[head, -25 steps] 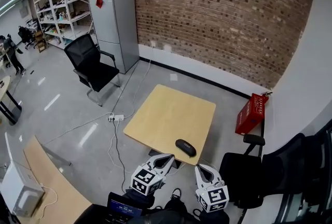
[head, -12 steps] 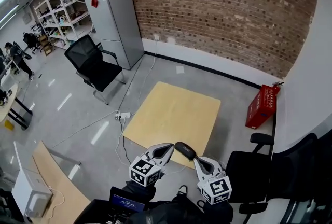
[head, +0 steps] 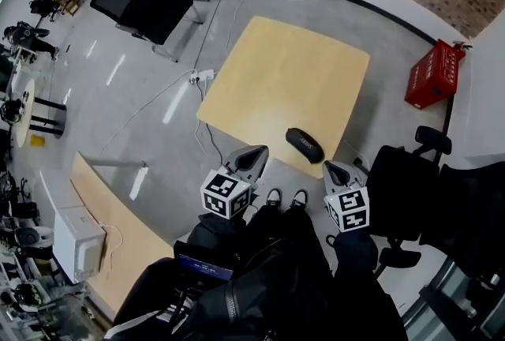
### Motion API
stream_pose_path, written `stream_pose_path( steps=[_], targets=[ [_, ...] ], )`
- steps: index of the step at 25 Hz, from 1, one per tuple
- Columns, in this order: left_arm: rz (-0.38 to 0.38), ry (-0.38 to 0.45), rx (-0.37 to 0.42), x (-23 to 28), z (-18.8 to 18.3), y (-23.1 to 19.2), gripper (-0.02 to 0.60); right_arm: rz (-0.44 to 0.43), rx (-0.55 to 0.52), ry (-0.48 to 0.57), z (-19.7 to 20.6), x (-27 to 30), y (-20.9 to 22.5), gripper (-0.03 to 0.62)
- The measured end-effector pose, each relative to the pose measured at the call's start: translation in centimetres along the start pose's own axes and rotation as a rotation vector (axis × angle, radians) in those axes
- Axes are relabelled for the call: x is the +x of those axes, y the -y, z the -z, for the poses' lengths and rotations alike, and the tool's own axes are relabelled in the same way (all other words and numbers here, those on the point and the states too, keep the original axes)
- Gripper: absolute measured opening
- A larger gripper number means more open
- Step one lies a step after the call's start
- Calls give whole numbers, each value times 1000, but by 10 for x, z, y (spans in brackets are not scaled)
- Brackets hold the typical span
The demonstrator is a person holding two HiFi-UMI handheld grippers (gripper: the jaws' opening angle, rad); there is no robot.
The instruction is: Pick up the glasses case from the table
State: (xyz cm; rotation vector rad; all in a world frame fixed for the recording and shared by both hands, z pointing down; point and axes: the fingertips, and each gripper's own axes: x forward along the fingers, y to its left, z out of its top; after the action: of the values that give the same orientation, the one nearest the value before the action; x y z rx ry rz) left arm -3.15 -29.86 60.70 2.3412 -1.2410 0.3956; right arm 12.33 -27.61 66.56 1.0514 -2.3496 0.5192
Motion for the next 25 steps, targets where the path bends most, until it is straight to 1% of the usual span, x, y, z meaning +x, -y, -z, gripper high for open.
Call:
stream_pose_path(
  steps=[4,6,8,9,10,13,15,19,22,25],
  targets=[
    [-11,-85,-48,19,42,-28,-2,-2,6,-128,43,52,19,3],
    [-6,-116,-73,29,57,-42,-2,-5,7,-196,61,78,26,3],
    [1,-139,-99,36,69,-55,-2,-11,2,-243,73,100,31,6],
    [3,-148,-107,39,74,-62,-2,-17,-1,-257,77,109,32,24],
    [4,-157,-112,41,78,-67,0,-25,-4,-270,80,118,34,70],
    [2,-182,-131,43,94,-77,-2,-47,-38,-314,92,140,35,174],
    [-4,-195,-149,39,105,-82,-2,-50,-76,-350,99,154,35,217],
    [-11,-213,-175,35,123,-89,-2,-77,-130,-481,128,183,37,348],
    [-21,-222,-190,31,134,-93,-2,-90,-161,-559,149,200,38,364],
    [-30,-224,-202,23,141,-98,-2,-74,-184,-598,163,210,39,364]
  ],
)
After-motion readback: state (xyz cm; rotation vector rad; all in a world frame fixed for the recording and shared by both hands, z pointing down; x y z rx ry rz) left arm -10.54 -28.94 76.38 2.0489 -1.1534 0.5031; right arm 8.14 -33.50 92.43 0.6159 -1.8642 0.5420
